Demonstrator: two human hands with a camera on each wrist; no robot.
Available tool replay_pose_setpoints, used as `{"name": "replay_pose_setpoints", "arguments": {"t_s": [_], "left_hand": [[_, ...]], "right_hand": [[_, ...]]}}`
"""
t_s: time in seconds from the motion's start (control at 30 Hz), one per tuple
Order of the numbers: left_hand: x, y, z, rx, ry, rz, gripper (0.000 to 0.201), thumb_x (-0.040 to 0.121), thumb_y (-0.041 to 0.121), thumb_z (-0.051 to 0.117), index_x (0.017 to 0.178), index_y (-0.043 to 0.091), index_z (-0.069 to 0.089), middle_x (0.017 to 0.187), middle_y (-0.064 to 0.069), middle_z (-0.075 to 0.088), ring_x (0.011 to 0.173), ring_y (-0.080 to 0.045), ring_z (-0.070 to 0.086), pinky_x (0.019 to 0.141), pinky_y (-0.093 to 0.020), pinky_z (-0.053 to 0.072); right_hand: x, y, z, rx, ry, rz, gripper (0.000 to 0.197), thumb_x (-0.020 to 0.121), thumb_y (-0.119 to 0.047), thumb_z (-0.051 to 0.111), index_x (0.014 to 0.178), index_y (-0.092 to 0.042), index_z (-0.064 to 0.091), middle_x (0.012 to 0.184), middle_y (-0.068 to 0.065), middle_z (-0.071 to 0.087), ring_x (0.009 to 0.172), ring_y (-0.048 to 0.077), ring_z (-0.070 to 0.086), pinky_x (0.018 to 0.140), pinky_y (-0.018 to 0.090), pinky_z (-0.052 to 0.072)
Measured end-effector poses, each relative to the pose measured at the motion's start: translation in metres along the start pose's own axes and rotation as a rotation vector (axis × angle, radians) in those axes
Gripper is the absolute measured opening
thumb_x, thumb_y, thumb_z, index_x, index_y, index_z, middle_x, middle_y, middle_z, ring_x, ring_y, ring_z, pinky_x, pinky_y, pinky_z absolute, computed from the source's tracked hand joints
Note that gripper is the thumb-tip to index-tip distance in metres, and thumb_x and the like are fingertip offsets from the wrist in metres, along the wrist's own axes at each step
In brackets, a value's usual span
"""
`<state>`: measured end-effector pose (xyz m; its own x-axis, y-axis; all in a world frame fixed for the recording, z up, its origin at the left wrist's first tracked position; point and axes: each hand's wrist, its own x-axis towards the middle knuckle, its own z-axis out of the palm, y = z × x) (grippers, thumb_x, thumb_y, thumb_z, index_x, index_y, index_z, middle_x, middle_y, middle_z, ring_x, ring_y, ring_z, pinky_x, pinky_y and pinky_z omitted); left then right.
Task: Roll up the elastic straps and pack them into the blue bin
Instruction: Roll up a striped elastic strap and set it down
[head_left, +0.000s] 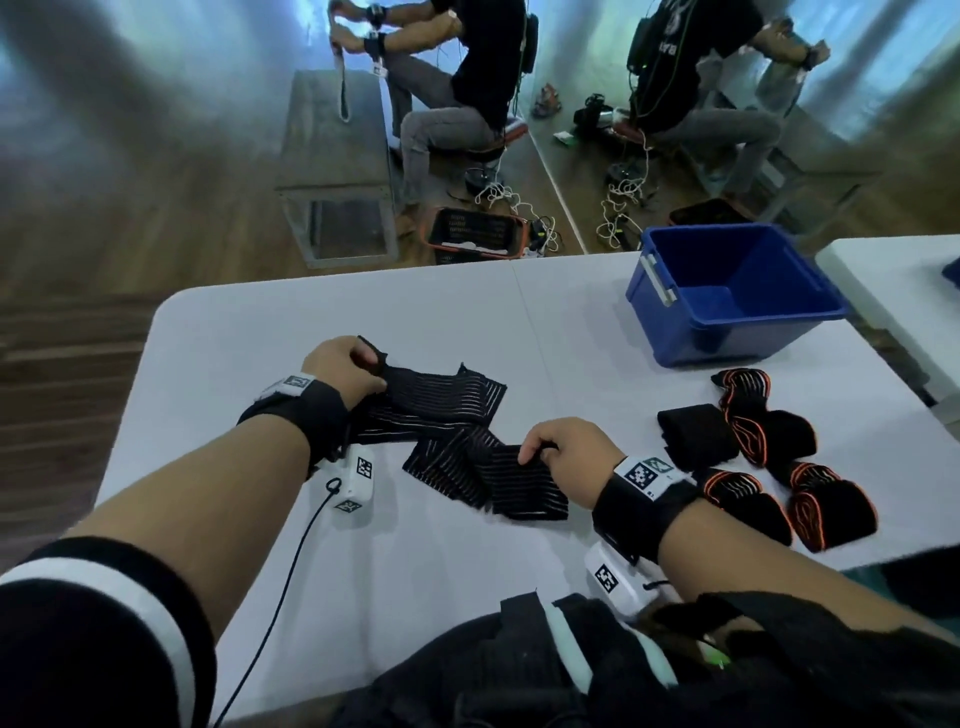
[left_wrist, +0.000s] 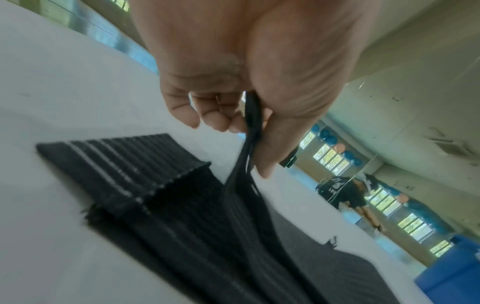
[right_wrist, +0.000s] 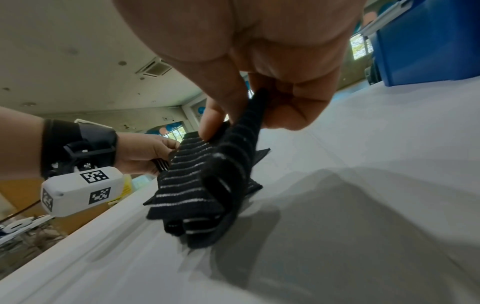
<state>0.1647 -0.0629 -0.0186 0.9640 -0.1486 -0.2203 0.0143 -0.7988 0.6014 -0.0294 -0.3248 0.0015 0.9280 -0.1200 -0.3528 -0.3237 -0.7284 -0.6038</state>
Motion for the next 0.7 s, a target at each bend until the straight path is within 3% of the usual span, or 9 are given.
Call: {"name": "replay_pose_setpoints", "arguments": {"t_s": [0.1,0.17,0.27,0.37,0.5,0.57,0.7], "left_hand": [[-0.017,0.021,-0.015,-0.11,0.118,0.081,0.024,0.075,0.042,0.082,0.092,0.027,0.074,0.093,0.005,0.073,0.086,-0.016,0.068,0.084,-0.031,0.056],[-0.028,0.04,-0.03,-0.074,0.207,0.158,0.023,0.084,0.046,0.072,0.098,0.029,0.077,0.096,0.004,0.074,0.088,-0.016,0.068,0.087,-0.034,0.056],[-0.041,0.07,-0.053,0.031,0.33,0.286,0.016,0.089,0.029,0.069,0.102,0.025,0.078,0.096,0.005,0.069,0.092,-0.015,0.064,0.087,-0.028,0.049],[-0.052,0.1,-0.077,0.098,0.409,0.383,0.02,0.083,0.015,0.075,0.101,0.022,0.079,0.094,0.004,0.07,0.089,-0.018,0.066,0.084,-0.023,0.047],[-0.07,0.137,-0.099,0.234,0.47,0.493,0.02,0.079,0.01,0.077,0.096,0.02,0.081,0.099,0.003,0.076,0.089,-0.022,0.069,0.088,-0.035,0.056],[-0.077,0.151,-0.106,0.251,0.534,0.545,0.019,0.076,0.005,0.077,0.088,0.018,0.081,0.096,0.003,0.076,0.085,-0.025,0.068,0.084,-0.038,0.057],[-0.09,0.177,-0.119,0.146,0.531,0.491,0.017,0.077,0.0,0.076,0.083,0.016,0.081,0.089,0.004,0.072,0.08,-0.017,0.068,0.08,-0.026,0.054]], "right_hand": [[0.005,-0.011,-0.018,-0.014,-0.014,-0.089,0.041,0.089,0.001,0.051,0.075,-0.032,0.07,0.094,-0.005,0.068,0.089,0.015,0.062,0.075,0.019,0.047],[0.004,-0.023,-0.037,0.01,0.015,-0.191,0.029,0.088,-0.008,0.061,0.079,-0.033,0.072,0.095,-0.007,0.068,0.093,0.012,0.062,0.084,0.024,0.047],[0.003,-0.042,-0.072,0.075,0.094,-0.329,0.012,0.081,-0.02,0.075,0.079,-0.032,0.073,0.086,-0.013,0.069,0.088,0.003,0.062,0.082,0.021,0.045],[0.003,-0.058,-0.105,0.157,0.155,-0.448,0.013,0.077,-0.017,0.08,0.078,-0.029,0.074,0.079,-0.012,0.071,0.08,0.003,0.065,0.076,0.021,0.048],[0.001,-0.077,-0.137,0.263,0.223,-0.589,0.017,0.077,-0.013,0.081,0.078,-0.028,0.073,0.076,-0.012,0.072,0.067,0.003,0.063,0.069,0.022,0.051],[0.0,-0.084,-0.15,0.313,0.249,-0.634,0.017,0.079,-0.012,0.08,0.081,-0.028,0.074,0.08,-0.011,0.072,0.065,0.004,0.062,0.069,0.023,0.052],[-0.004,-0.094,-0.169,0.366,0.276,-0.694,0.02,0.084,-0.01,0.075,0.094,-0.027,0.076,0.098,-0.011,0.073,0.079,-0.002,0.065,0.081,0.027,0.054]]}}
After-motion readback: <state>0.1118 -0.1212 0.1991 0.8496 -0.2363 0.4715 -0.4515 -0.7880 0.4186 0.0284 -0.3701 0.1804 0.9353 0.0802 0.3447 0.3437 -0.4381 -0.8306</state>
